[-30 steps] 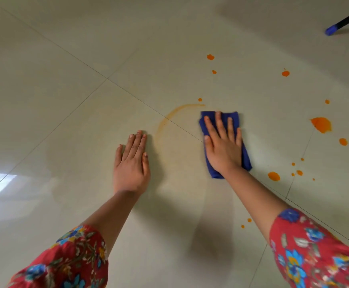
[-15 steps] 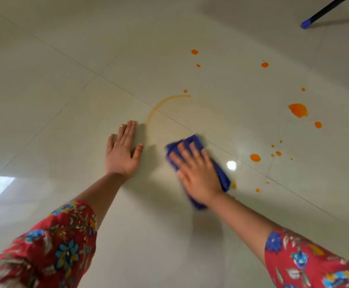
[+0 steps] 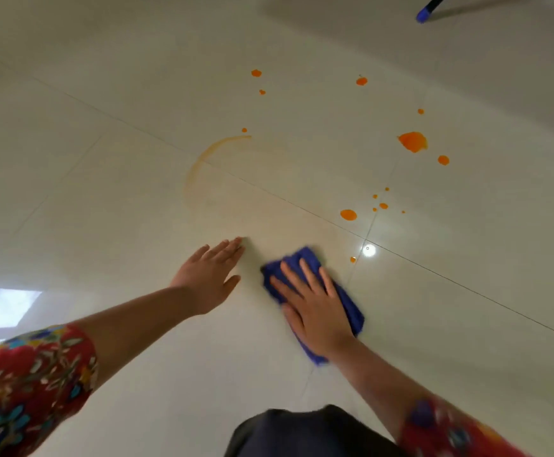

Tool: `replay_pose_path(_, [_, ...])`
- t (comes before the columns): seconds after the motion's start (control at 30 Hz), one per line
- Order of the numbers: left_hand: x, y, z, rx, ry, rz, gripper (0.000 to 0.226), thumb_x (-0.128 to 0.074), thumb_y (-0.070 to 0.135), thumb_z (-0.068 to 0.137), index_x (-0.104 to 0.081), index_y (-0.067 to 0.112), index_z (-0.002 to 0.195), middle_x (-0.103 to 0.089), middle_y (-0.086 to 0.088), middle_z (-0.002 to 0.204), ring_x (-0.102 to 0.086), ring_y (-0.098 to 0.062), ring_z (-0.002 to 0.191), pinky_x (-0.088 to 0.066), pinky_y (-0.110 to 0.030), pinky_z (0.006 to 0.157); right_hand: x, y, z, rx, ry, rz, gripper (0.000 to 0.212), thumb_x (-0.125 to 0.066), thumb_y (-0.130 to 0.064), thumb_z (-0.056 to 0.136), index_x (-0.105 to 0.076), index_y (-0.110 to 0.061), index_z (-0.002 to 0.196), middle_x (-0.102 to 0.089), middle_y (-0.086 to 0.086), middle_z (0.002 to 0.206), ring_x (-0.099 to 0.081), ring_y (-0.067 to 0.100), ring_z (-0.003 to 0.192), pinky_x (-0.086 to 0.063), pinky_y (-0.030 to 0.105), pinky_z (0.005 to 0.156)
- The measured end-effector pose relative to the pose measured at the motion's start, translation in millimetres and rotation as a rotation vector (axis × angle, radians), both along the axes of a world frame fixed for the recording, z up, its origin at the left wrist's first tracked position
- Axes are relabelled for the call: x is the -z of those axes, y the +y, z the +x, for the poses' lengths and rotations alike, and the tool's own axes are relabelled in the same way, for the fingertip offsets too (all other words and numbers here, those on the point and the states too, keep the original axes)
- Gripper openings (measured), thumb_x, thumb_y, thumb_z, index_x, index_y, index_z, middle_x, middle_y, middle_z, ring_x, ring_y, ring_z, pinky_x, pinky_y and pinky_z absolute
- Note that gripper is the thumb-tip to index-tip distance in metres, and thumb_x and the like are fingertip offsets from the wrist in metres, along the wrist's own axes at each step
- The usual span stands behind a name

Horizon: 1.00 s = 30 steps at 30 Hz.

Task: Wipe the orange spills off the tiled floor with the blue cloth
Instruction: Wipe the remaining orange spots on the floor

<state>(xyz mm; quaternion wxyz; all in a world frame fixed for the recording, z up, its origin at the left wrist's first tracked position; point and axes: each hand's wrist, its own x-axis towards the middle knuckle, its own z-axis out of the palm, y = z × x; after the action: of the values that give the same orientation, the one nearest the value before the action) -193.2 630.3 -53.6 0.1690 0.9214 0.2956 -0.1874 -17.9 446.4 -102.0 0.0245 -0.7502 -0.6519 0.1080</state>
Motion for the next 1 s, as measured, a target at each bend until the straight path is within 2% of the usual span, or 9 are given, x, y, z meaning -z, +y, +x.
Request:
replay_pose_path(0.1, [-22, -7, 10, 0.145, 0.145, 0.028, 0.061, -0.018, 0.044, 0.102, 0.006, 0.023, 0.153, 0.013, 0.007, 0.160, 0.004, -0.011, 0.149, -0.004, -0.031, 0.120, -5, -55, 36, -0.010, 0.009, -0.042, 0.050, -0.025, -0.044, 0.101, -0.019, -0.042, 0.151, -0.015, -0.012, 0.161, -0.011, 0.021, 0.149, -0.011, 0.047, 0.119])
replay_pose_path(0.23, [-53, -16, 22, 0.253, 0.187, -0.006, 0.060, -0.015, 0.046, 0.101, 0.007, 0.024, 0.153, 0.011, 0.008, 0.160, 0.006, -0.009, 0.148, -0.002, -0.027, 0.118, -5, -8, 92, 0.365, 0.003, -0.078, 0.053, -0.018, -0.044, 0.099, -0.024, -0.037, 0.150, -0.019, -0.007, 0.160, -0.015, 0.024, 0.149, -0.013, 0.048, 0.118])
replay_pose_path(0.33, [-78, -20, 28, 0.327, 0.189, -0.044, 0.074, 0.003, 0.060, 0.087, 0.008, 0.027, 0.153, 0.010, 0.011, 0.160, 0.005, -0.007, 0.148, 0.000, -0.026, 0.117, -5, 25, 66, 0.334, 0.049, -0.104, 0.056, -0.014, -0.043, 0.096, -0.018, -0.037, 0.151, -0.012, -0.006, 0.162, -0.010, 0.028, 0.149, -0.005, 0.050, 0.118])
replay_pose_path(0.5, [-84, -7, 50, 0.335, 0.195, -0.065, 0.064, -0.026, 0.048, 0.101, 0.004, 0.027, 0.153, 0.003, 0.010, 0.161, -0.001, -0.009, 0.148, -0.004, -0.026, 0.118, -8, -38, 24, -0.052, 0.053, -0.066, 0.054, -0.028, -0.043, 0.101, -0.011, -0.041, 0.152, -0.012, -0.009, 0.162, -0.009, 0.024, 0.150, -0.010, 0.049, 0.119])
replay_pose_path(0.63, [-59, 0, 59, 0.414, 0.260, -0.009, 0.069, -0.030, 0.050, 0.100, 0.004, 0.024, 0.153, 0.003, 0.006, 0.162, -0.004, -0.013, 0.149, -0.012, -0.029, 0.119, -8, -53, 81, 0.158, -0.020, -0.155, 0.053, -0.020, -0.047, 0.098, -0.016, -0.041, 0.151, -0.019, -0.009, 0.160, -0.016, 0.024, 0.148, -0.012, 0.047, 0.117])
replay_pose_path(0.73, [-39, -2, 63, 0.441, 0.265, 0.010, 0.072, -0.032, 0.050, 0.099, 0.007, 0.023, 0.153, 0.009, 0.005, 0.161, 0.001, -0.012, 0.149, -0.009, -0.030, 0.119, -14, -4, 112, 0.424, 0.066, -0.212, 0.064, 0.002, -0.052, 0.089, -0.004, -0.041, 0.151, 0.000, -0.011, 0.162, 0.003, 0.021, 0.150, -0.002, 0.044, 0.119])
replay_pose_path(0.83, [-23, 7, 73, 0.424, 0.254, 0.057, 0.076, -0.035, 0.051, 0.098, 0.010, 0.024, 0.152, 0.015, 0.005, 0.160, 0.007, -0.011, 0.148, -0.002, -0.032, 0.119, -20, 30, 98, 0.333, 0.082, -0.237, 0.059, -0.006, -0.046, 0.094, -0.001, -0.039, 0.152, 0.009, -0.010, 0.162, 0.011, 0.022, 0.149, 0.000, 0.045, 0.120])
replay_pose_path(0.9, [-17, 18, 78, 0.416, 0.241, 0.096, 0.077, -0.035, 0.052, 0.097, 0.011, 0.023, 0.152, 0.018, 0.006, 0.159, 0.010, -0.010, 0.148, 0.001, -0.034, 0.120, -19, 19, 85, 0.160, 0.051, -0.264, 0.058, -0.008, -0.046, 0.095, -0.003, -0.037, 0.152, 0.003, -0.009, 0.162, 0.007, 0.022, 0.149, -0.005, 0.045, 0.119])
replay_pose_path(1.0, [-15, 25, 80, 0.423, 0.224, 0.121, 0.075, -0.033, 0.052, 0.098, 0.008, 0.024, 0.153, 0.016, 0.008, 0.160, 0.009, -0.010, 0.148, 0.002, -0.036, 0.120, -27, -19, 78, 0.127, 0.039, -0.281, 0.058, -0.019, -0.046, 0.095, -0.020, -0.033, 0.151, -0.019, -0.004, 0.159, -0.015, 0.024, 0.146, -0.030, 0.044, 0.113])
